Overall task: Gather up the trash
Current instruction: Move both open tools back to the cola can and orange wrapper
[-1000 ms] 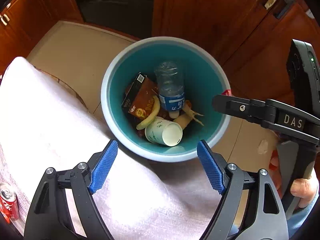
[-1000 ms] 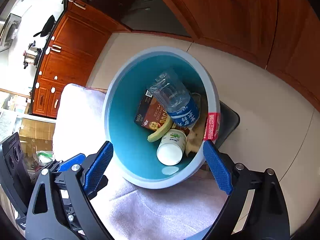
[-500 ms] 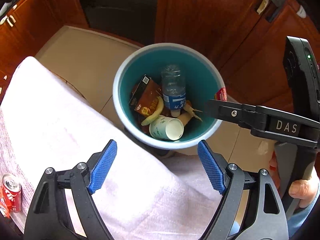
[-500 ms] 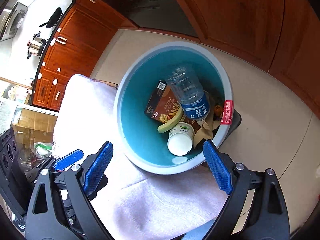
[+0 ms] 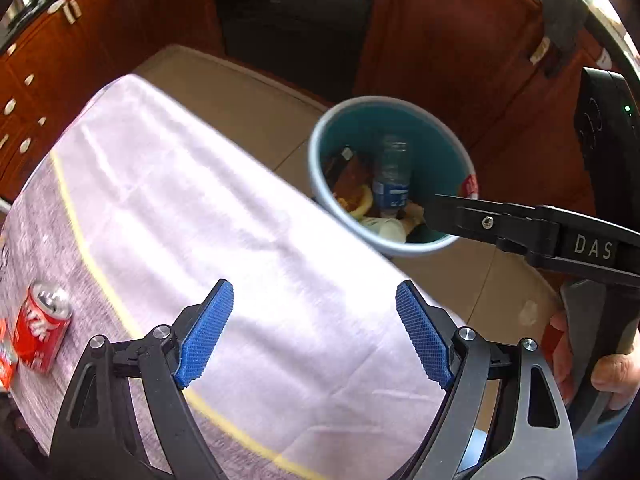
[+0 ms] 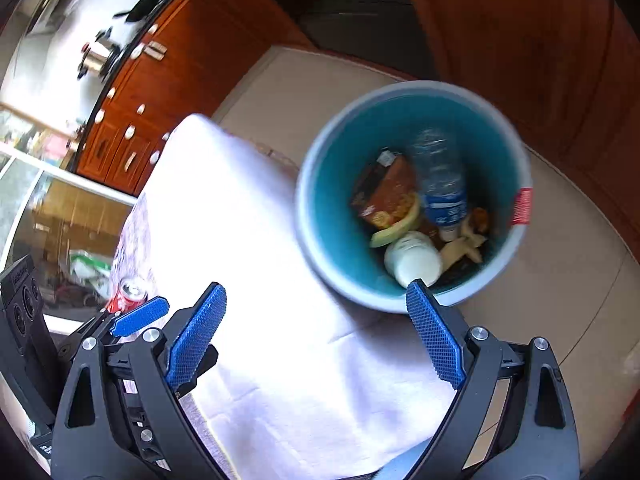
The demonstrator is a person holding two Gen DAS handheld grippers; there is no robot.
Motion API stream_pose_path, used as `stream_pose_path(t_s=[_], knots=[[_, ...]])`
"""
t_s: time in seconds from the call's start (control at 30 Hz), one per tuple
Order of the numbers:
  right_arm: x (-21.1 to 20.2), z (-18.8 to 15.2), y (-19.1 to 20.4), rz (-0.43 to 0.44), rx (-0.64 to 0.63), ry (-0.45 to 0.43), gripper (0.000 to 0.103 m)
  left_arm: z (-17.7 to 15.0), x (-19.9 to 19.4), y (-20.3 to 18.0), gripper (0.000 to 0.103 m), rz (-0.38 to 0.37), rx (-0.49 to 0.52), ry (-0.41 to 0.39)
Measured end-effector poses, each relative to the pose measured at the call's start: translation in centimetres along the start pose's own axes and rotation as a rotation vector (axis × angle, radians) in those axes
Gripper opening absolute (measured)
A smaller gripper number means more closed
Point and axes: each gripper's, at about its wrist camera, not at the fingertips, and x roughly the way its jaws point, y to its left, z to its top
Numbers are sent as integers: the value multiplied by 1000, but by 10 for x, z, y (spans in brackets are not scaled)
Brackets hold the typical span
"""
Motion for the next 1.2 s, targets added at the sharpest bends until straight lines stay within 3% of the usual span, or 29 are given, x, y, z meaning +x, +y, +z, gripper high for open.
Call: stream_pose_path(t_s=[0.23,0.37,0.77,0.97,1.2], knots=[[24,-20,80,22,-131,62,87,-51,-33,75,84,45,-132,-34],[47,-38,136,37,-231,113,93,-89,-57,129,96,99,-229,-65],[122,-93,277,53,-419,284,93,-182,-110,281,97,225,-458,-106],[155,-96,309,49,-348,315,93,-210,-114,335,97,248,-540,-108],[185,-80,313,6,-175,235,93,-218,-109,382,97,270,-584,-95]])
